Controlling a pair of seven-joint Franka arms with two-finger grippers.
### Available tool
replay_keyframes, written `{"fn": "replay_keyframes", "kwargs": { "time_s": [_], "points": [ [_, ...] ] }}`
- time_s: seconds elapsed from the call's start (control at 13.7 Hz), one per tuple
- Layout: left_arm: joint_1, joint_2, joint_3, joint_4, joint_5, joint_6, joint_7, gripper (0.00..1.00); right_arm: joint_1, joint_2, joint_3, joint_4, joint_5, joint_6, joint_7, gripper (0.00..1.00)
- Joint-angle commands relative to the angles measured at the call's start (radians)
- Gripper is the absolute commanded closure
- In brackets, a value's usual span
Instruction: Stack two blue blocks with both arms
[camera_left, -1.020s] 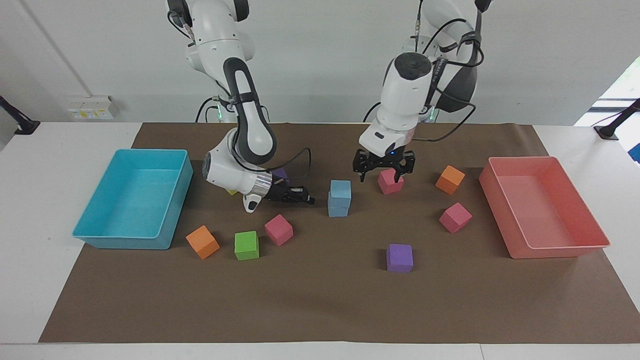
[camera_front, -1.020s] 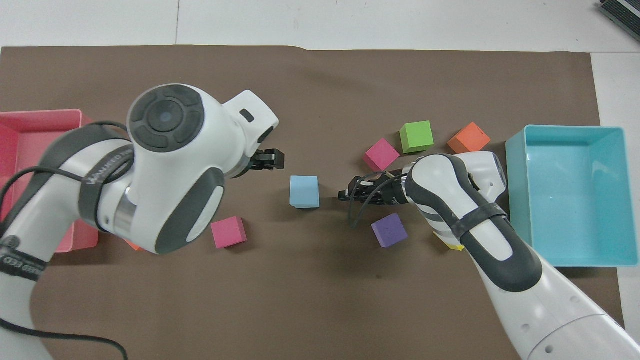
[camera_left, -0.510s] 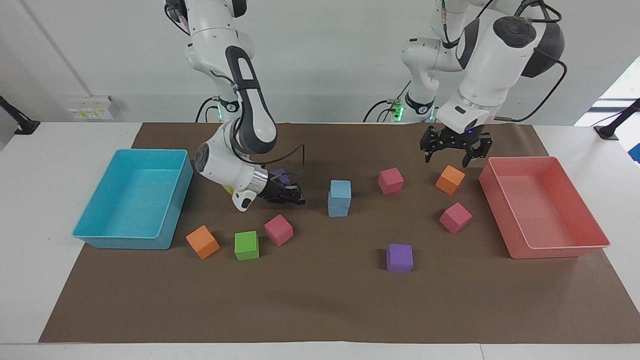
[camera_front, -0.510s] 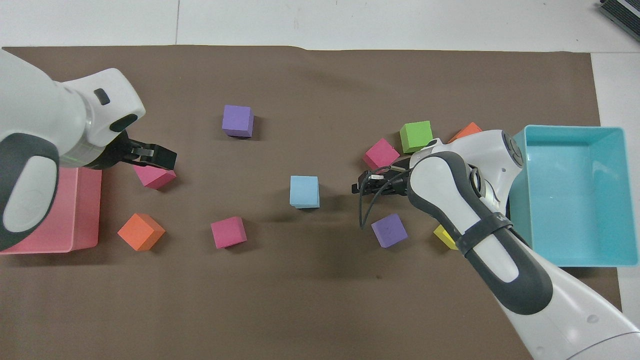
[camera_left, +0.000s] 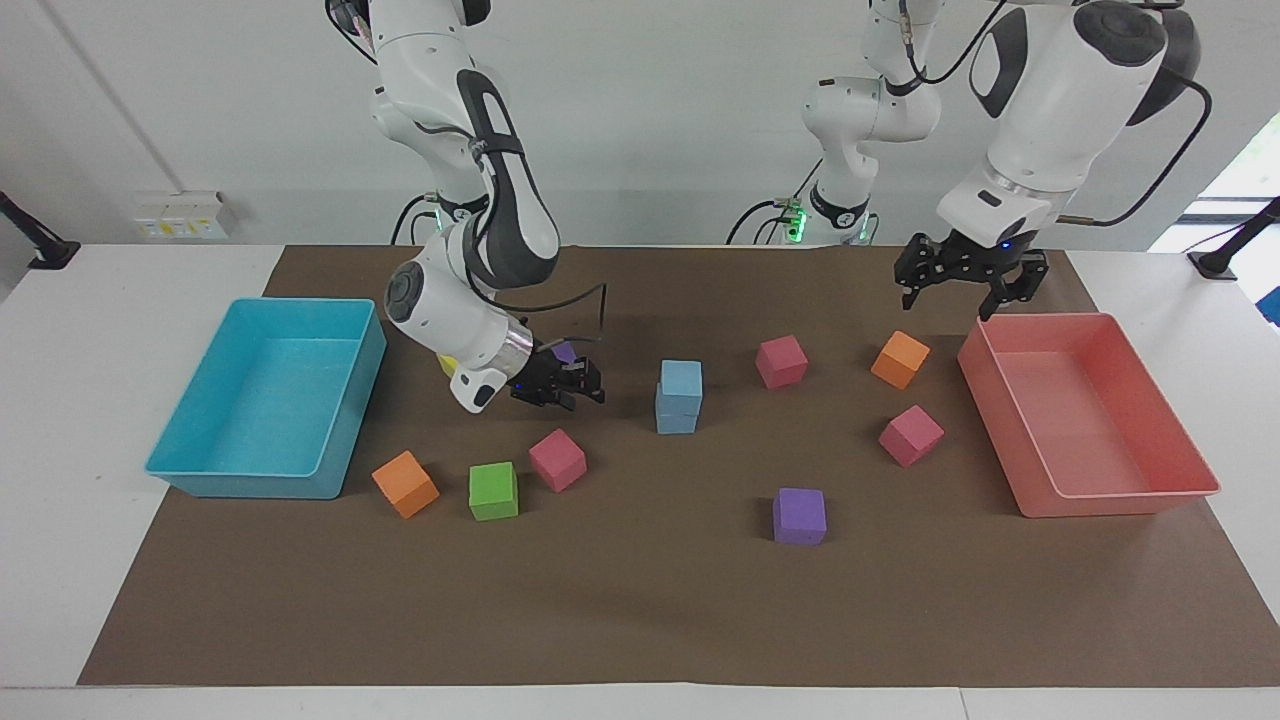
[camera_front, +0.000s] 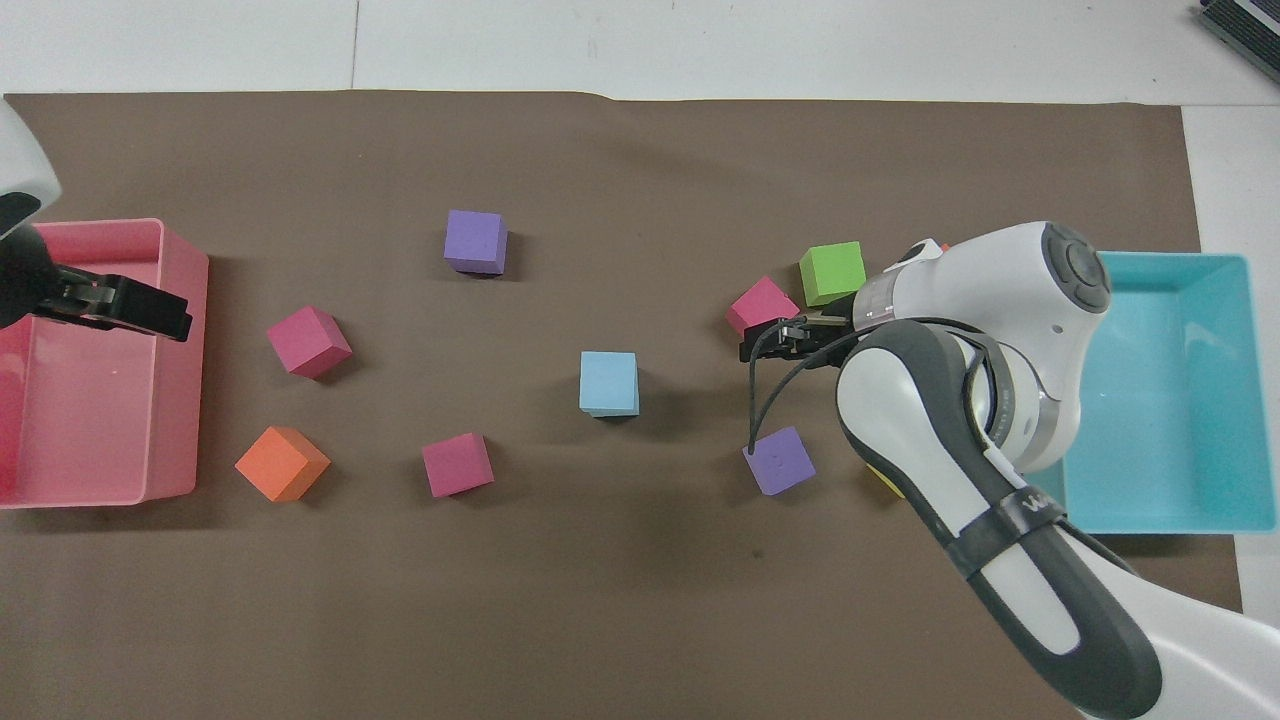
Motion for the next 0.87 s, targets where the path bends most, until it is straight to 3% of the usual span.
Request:
{"fn": "replay_keyframes", "kwargs": {
  "time_s": [0.0,0.29,0.51,0.8],
  "points": [
    [0.027,-0.058,-0.014,-0.006,-0.014,-0.049,0.025,0.00,-0.024,-0.040,0.004,0.001,-0.118,-0.028,0.030,0.00],
    [0.027,-0.067,-0.014,-0.018,-0.014,-0.060,0.016,0.00,-0.029,-0.055,0.006,0.119,-0.429,-0.189,0.111,0.00],
    [0.036,-0.066,-0.014,-0.018,-0.012,-0.053,0.013,0.00,-0.097,-0.083,0.004,0.183,-0.452,-0.290,0.102,0.00],
    [0.036,-0.066,-0.014,-0.018,-0.012,-0.053,0.020,0.00,-0.170,-0.187,0.003,0.190,-0.517,-0.353,0.100,0.00]
  ]
}}
